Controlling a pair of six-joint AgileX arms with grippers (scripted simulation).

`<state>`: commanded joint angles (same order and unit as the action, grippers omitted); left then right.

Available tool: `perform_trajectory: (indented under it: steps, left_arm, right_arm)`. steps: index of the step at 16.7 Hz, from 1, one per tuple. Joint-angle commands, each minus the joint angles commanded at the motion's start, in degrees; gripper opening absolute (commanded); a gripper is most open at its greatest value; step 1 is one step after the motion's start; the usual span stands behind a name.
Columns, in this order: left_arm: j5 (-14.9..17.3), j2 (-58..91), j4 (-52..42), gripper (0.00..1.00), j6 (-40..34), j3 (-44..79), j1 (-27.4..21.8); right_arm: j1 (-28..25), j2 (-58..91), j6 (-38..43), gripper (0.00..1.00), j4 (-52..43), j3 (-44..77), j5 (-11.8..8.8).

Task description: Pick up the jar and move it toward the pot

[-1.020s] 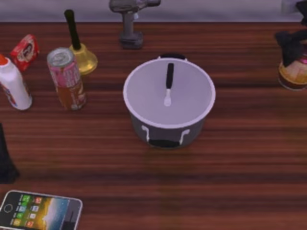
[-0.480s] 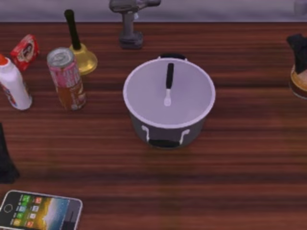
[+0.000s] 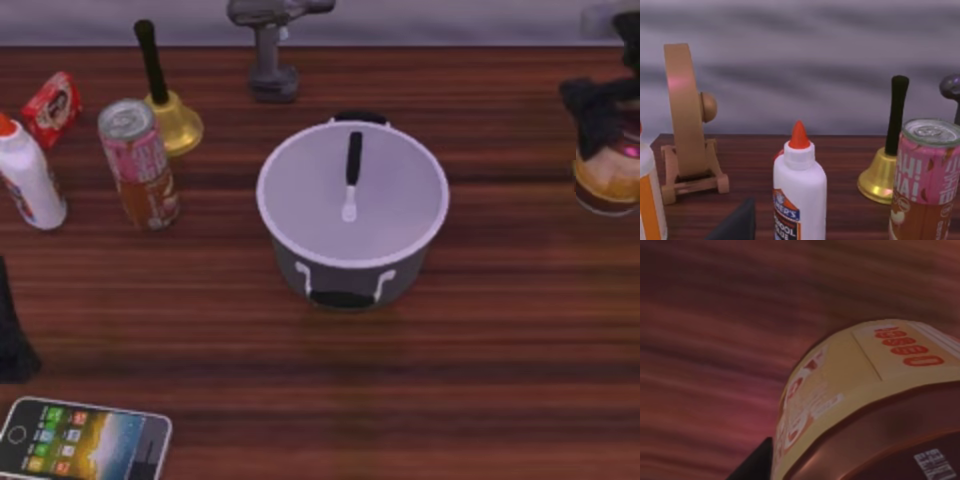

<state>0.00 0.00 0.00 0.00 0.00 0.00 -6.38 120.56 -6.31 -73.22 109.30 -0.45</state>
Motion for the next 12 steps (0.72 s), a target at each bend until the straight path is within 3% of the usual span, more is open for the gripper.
perform_trajectory:
  steps: [6, 12]
  left_arm:
    - [0.0, 0.0, 0.0, 1.0, 0.0, 0.0, 0.0]
    - [0.0, 0.0, 0.0, 1.0, 0.0, 0.0, 0.0]
  right_arm:
    - [-8.2, 0.4, 19.8, 0.0, 6.1, -5.4, 2.0]
    - [-10.2, 0.6, 23.4, 0.0, 7.5, -7.1, 2.5]
